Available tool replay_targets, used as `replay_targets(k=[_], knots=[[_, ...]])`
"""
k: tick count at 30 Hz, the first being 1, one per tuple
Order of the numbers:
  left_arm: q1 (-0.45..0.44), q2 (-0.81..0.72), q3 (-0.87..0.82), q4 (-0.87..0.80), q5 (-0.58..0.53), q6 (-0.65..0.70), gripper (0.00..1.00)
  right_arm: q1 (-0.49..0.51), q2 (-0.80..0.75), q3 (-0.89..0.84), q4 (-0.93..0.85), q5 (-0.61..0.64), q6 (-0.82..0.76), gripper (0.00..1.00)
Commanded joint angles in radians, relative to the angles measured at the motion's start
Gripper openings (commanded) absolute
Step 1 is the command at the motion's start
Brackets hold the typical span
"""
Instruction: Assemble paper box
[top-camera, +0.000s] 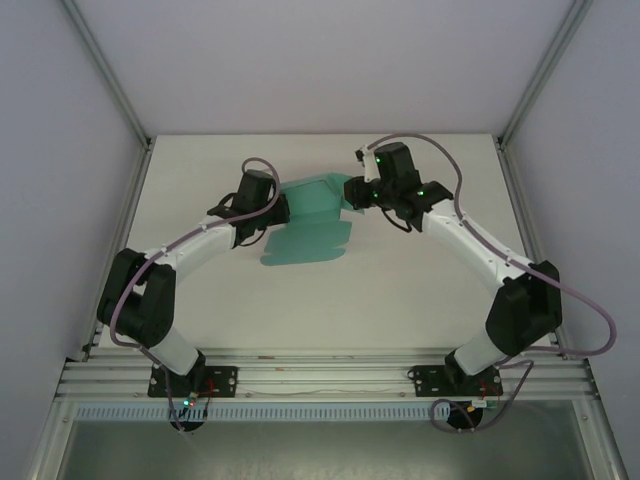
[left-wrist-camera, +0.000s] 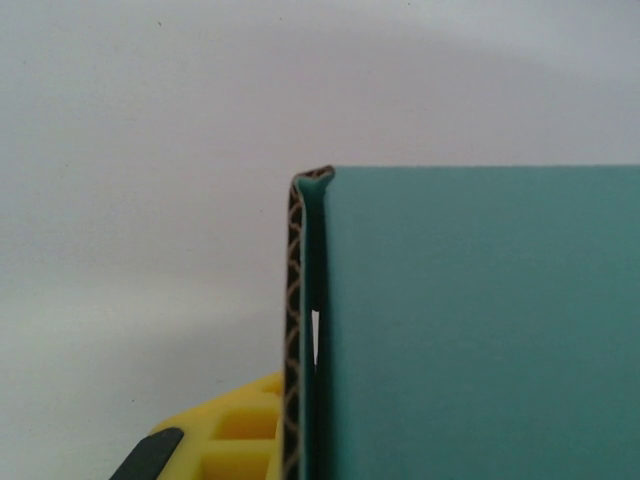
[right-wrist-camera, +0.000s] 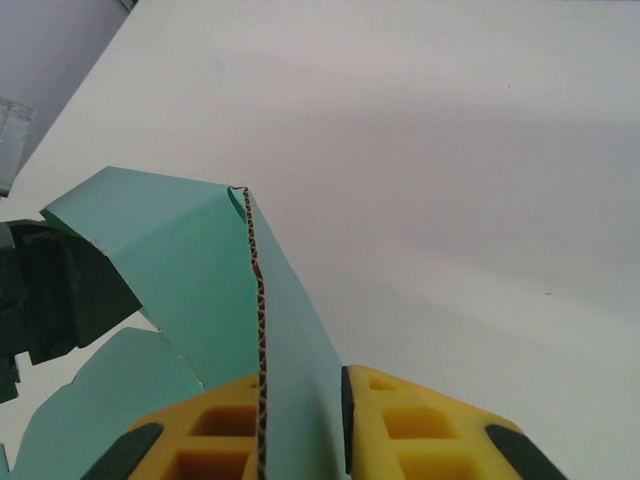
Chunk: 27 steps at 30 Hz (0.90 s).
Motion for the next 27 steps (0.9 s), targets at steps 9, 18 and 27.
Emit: replay_targets(k=[9,18,27], knots=[[-0.003,-0.044,0.053,-0.084,-0.011,-0.060,0.00,0.040,0.098,0.091,-0.180,0.450,-0.033,0.04],[-0.003,-0.063,0.048,-0.113,-0.006,-0.074,0.00,0.096,0.214,0.167,-0.202,0.805,-0.045,0.04],[-0.002,-0.010,0.066,-0.103,-0.035,-0.113,0.00,0.160,0.144,0.197,-0.214,0.755,-0.019,0.16]])
